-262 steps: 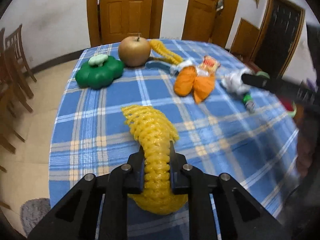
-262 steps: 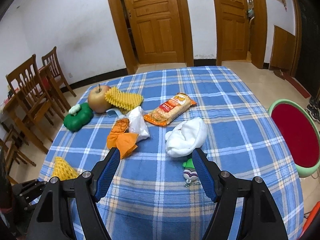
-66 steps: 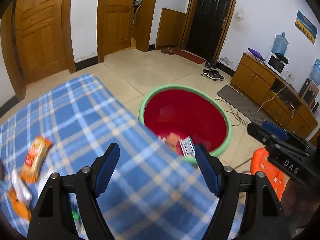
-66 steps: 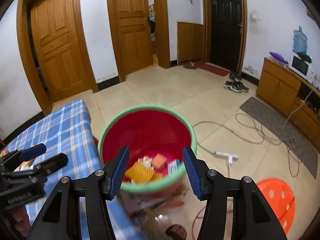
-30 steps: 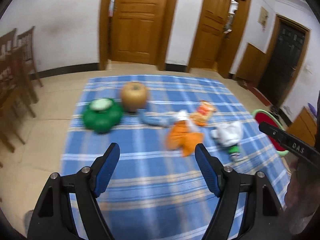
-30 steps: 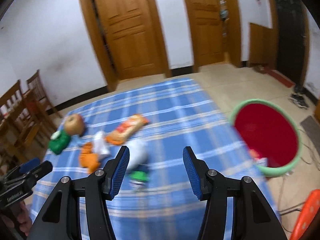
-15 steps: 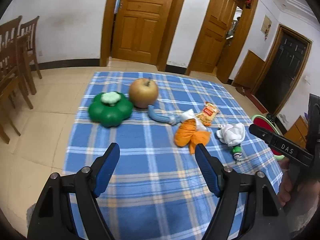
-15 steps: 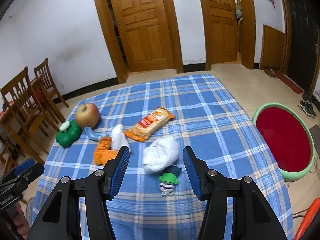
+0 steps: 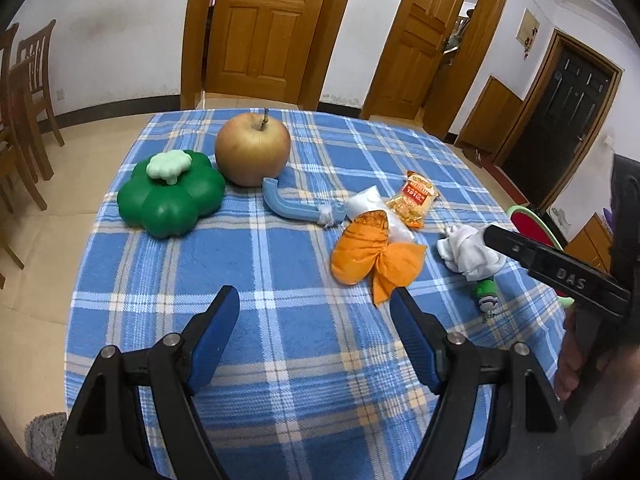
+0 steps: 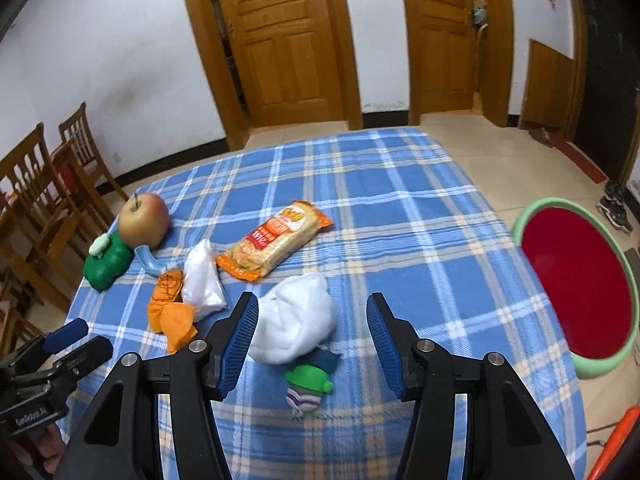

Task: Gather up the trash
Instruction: 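Grasp the white sock with the right tool while the left grasps the orange cloth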

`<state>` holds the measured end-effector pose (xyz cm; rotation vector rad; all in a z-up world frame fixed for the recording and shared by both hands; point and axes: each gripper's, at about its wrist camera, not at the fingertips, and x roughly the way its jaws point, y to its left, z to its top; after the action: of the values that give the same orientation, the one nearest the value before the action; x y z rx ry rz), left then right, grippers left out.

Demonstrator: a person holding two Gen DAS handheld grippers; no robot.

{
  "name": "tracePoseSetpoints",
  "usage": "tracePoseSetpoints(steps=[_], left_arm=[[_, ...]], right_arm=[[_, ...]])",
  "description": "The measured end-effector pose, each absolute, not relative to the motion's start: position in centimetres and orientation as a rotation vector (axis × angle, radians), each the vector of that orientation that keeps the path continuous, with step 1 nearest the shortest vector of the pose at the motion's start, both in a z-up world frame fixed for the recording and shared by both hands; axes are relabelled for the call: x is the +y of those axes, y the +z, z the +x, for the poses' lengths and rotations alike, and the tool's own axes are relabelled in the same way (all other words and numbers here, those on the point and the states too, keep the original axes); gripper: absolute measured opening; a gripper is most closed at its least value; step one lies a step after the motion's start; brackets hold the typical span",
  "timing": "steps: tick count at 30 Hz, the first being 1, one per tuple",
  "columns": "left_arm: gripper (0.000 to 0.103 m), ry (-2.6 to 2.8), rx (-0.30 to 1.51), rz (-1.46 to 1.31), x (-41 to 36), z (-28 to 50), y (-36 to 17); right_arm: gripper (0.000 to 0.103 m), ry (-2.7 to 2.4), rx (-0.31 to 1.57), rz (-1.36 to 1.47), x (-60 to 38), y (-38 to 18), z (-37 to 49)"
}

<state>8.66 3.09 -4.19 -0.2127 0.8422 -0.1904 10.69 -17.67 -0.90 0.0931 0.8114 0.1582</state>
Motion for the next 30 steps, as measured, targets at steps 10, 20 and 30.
tracePoseSetpoints(steps=[10, 20, 30], left_arm=[[0.077, -0.207, 0.791, -0.248, 3.6, 8.8, -3.7], [0.077, -0.351, 0.856, -0.037, -2.9, 12.5, -4.6], [0.019, -0.315, 0.928, -0.088, -2.1, 13.2, -6.5]], right_arm=[[0.008, 0.185, 0.739, -0.105, -13.8, -2.8, 10.6], [0.008, 0.216, 0.751, 0.034, -16.1, -3.2, 10.9], [0.008, 0.192, 0.767, 0.034, -16.1, -3.5, 11.1]])
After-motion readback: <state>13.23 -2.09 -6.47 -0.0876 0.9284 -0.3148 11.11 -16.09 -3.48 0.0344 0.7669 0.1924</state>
